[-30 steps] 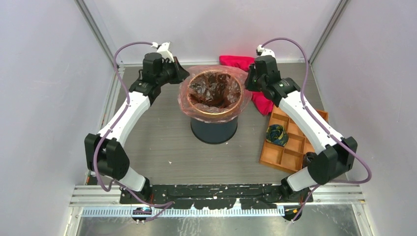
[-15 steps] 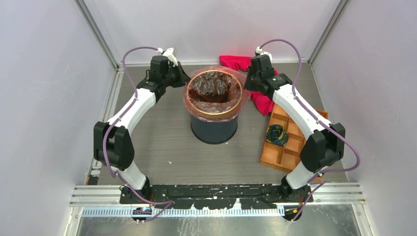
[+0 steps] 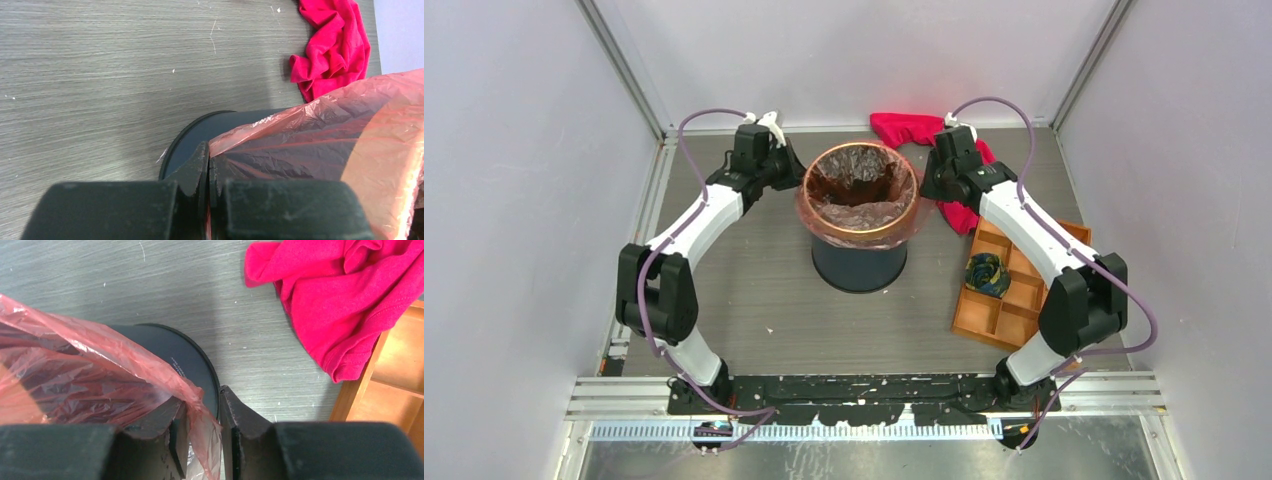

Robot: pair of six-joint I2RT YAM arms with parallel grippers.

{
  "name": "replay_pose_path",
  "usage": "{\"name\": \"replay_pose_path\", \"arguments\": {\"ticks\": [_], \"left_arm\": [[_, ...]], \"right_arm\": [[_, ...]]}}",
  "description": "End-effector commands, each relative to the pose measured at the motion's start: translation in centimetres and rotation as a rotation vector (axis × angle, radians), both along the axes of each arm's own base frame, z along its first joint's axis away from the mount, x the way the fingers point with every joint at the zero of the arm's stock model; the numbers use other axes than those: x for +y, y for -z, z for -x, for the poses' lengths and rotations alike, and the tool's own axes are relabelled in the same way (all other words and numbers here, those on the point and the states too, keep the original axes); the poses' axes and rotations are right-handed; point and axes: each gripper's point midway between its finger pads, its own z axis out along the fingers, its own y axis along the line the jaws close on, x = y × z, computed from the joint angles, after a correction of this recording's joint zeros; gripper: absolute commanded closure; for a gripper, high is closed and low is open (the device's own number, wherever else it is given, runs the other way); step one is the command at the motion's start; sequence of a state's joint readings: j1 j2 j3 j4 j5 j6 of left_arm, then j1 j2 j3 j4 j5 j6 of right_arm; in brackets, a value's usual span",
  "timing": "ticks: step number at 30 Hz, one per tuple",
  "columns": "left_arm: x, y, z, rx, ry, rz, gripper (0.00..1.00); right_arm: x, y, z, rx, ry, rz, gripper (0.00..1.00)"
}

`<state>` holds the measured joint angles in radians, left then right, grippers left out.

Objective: Put the trash bags into the trash bin

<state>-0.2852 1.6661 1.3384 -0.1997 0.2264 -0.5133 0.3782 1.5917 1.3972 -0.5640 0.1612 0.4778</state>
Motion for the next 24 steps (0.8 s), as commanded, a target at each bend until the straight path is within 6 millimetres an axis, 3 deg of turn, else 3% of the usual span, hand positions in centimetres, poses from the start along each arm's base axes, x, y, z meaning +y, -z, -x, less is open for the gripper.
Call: {"name": "replay_pose_path", "arguments": {"ticks": [1,6,12,15,24], "left_arm": [[0.9,-1.8,-0.1,-0.05,-0.03,0.007,0.99],[1.1,-3.3,0.1,-0.072,-0.033,0.007,0.94],[1.7,-5.0,0.5,-0.098,-0.049,-0.007,0.68],[2.1,-5.3,0.8,-0.092,-0.064,-0.012,0.58],[3.8,-7.3,2.9,-0.079,-0.114,-0.011,0.44]], "right_arm": [[0.2,-3.3,0.7,-0.081,-0.004,-0.07,0.64],[0.2,-5.6,1.5,-0.117,-0.001,-0.106,0.53],[-0.8,-7.7,2.5,-0.151,0.032,-0.117,0.37],[-1.0,-7.9,2.9,-0.15,0.038,-0.122,0.35],[-1.1,-7.9,4.4,-0.146,0.039,-0.156,0.37]]}}
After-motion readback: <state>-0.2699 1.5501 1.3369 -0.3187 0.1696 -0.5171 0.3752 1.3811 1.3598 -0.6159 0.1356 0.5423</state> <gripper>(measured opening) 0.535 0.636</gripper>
